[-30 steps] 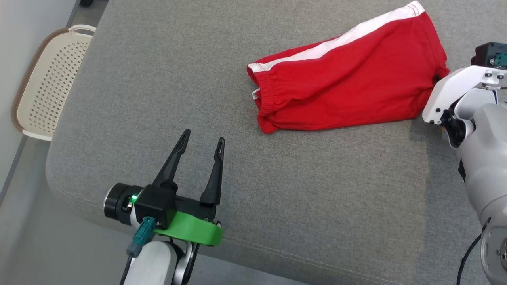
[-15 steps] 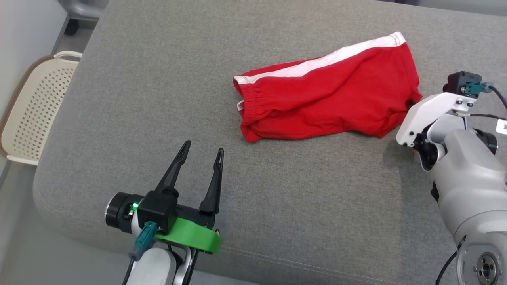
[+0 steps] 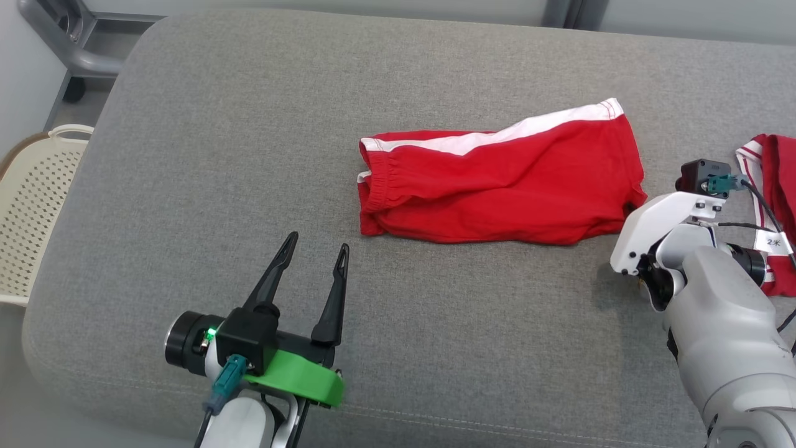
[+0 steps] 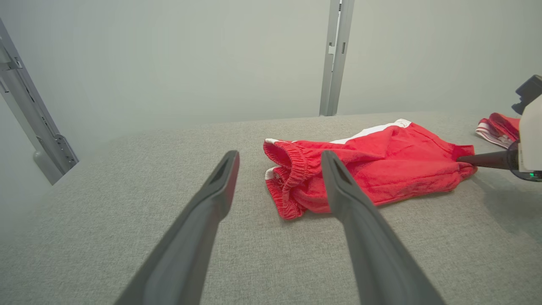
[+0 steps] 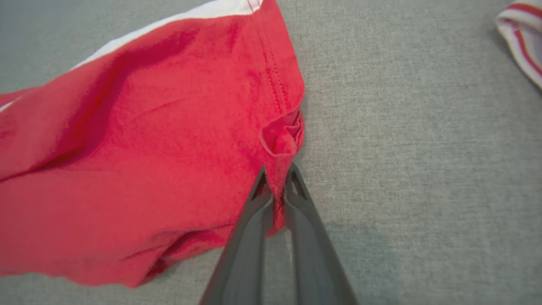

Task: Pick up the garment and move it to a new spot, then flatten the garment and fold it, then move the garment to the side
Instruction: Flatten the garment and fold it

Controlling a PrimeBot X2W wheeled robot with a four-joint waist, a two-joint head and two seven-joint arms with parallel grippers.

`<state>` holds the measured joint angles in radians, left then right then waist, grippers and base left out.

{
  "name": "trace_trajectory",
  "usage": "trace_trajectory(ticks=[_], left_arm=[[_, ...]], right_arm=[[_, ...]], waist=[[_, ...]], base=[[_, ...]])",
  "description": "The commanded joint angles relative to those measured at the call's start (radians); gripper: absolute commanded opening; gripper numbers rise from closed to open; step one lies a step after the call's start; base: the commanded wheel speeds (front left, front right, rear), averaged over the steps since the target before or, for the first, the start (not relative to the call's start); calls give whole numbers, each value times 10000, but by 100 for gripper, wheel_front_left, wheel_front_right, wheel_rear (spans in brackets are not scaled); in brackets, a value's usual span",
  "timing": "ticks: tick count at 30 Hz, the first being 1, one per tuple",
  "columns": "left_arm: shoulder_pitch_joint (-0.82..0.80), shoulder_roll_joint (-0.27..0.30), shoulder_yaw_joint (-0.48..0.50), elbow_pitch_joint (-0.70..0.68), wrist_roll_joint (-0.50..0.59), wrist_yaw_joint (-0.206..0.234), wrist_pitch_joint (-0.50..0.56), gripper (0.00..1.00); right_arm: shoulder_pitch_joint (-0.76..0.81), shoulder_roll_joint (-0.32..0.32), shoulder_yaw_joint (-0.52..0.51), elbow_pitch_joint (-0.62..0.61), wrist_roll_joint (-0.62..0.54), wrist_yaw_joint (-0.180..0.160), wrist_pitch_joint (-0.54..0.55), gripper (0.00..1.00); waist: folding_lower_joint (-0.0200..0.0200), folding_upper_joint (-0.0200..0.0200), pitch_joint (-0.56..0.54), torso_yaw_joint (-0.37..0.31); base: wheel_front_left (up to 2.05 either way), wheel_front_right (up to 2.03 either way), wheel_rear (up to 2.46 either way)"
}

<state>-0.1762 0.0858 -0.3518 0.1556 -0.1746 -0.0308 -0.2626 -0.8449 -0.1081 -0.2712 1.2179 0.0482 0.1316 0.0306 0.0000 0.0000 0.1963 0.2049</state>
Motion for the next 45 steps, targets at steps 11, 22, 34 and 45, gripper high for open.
trace_trajectory(ticks=[11, 22, 34, 45], left_arm=[[196, 140, -33, 82, -79, 91, -24, 100], [311, 181, -58, 391, -190, 224, 22, 100], [906, 382, 420, 793, -538, 766, 106, 100], [1448, 520, 1095, 915, -1071, 1159, 52, 100]], right_arm=[[1397, 226, 228, -1764, -67, -19, 700, 0], [3158, 495, 447, -4745, -437, -17, 1203, 100], [5678, 546, 1729, -8061, 764, -19, -453, 100], [7095, 553, 2193, -9248, 1834, -16, -1524, 100]], waist=[[0, 0, -264, -313], [0, 0, -667, -409], [0, 0, -1631, -678], [0, 0, -2228, -887]], base=[[0, 0, 0], [0, 0, 0], [0, 0, 0], [0, 0, 0]])
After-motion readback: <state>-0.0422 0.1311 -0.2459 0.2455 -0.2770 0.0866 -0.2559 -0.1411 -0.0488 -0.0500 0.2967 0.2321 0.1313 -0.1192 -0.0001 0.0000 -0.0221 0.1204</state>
